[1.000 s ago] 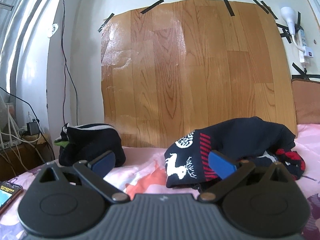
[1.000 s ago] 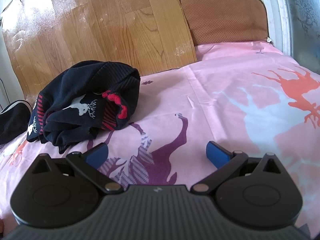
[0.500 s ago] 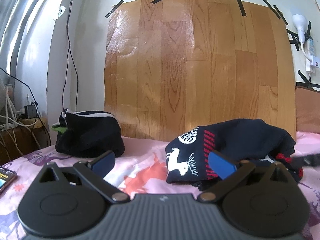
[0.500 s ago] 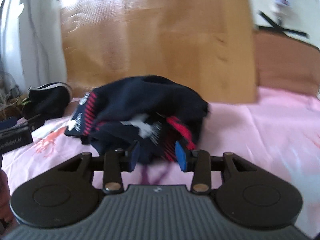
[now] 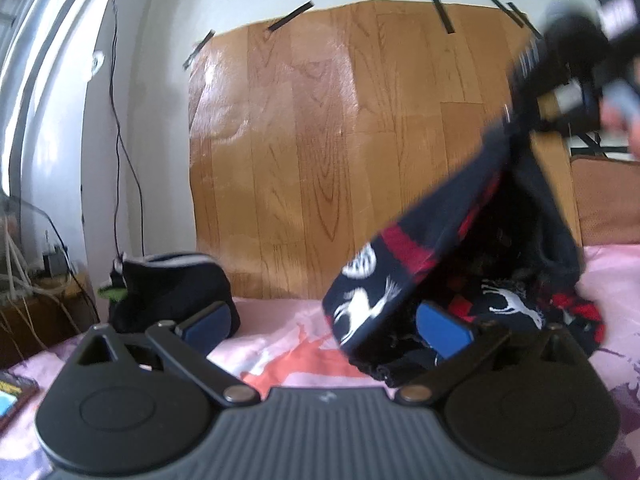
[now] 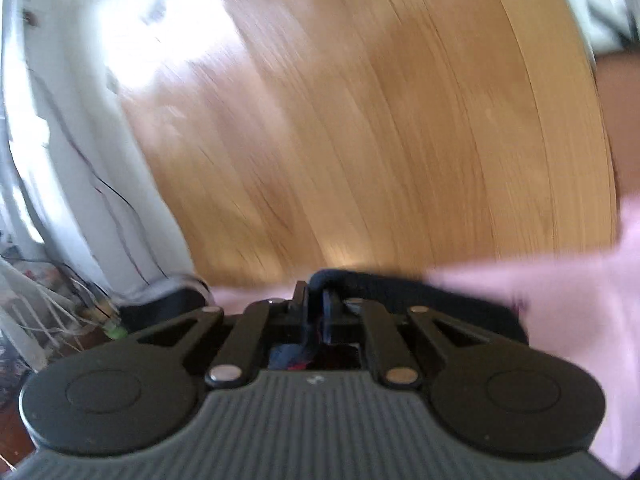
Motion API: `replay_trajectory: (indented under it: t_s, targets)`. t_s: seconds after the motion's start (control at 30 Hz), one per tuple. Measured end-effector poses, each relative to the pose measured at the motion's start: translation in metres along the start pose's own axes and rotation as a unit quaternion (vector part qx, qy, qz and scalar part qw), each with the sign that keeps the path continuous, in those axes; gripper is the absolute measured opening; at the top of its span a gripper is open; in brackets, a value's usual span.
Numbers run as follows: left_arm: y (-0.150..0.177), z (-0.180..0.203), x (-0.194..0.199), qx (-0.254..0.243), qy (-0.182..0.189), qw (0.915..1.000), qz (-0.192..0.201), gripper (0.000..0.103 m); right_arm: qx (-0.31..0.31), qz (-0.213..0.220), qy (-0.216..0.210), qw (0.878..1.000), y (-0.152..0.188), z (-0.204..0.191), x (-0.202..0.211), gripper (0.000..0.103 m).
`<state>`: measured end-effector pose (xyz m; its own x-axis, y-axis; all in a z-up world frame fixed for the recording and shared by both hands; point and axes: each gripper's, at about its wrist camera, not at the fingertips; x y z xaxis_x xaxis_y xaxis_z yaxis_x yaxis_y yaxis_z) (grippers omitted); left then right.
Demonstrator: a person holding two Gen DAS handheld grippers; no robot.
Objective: Fold small clothes
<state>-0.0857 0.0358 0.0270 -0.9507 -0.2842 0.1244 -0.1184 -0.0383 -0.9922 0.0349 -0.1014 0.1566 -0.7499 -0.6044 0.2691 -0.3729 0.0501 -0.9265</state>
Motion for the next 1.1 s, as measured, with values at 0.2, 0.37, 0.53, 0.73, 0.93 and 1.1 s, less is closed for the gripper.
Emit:
replay_trajectory:
  t_s: [0.2, 0.37, 0.53, 0.73, 0.93, 1.1]
  targets:
    - [0.001, 0.049, 0.027, -0.138, 0.016, 0.9818, 0.129, 0.103, 0.084, -0.002, -0.041, 0.996, -0.016, -0.048, 0.037, 0.009]
    - [-0.011, 0.07, 0.009, -0.171, 0.026, 0.9739, 0.147, 0.098, 0.096, -0.004, -0.054, 0.994, -0.011, -0.053, 0.035, 0.009]
    - [-0.02, 0.077, -0.026, -0.191, 0.033, 0.9727, 0.128, 0.046, 0.086, 0.007, -0.047, 0.995, -0.012, -0.044, 0.053, 0.009]
    - [-0.064, 0.065, -0.042, -0.119, 0.044, 0.9843, 0.122, 0.018, 0.078, 0.012, -0.036, 0.996, 0.003, -0.029, 0.069, 0.017]
    - [-0.102, 0.027, -0.043, -0.066, 0.057, 0.9917, 0.095, 0.017, 0.106, 0.016, 0.069, 0.992, 0.085, 0.0, 0.081, 0.053]
    - [-0.107, 0.023, -0.036, -0.067, 0.065, 0.9917, 0.089, 0.017, 0.204, -0.049, 0.119, 0.97, 0.151, -0.01, 0.053, 0.054]
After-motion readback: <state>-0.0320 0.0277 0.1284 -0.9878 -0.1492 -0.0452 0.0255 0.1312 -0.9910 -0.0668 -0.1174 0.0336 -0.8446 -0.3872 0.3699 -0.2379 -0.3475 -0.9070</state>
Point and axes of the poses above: each gripper's, at about its wrist camera, not at the fingertips, and x roughly against the way its jaws point, z to its right, y to its underside, and after that the axes turned 7 degrees about x, right-handed
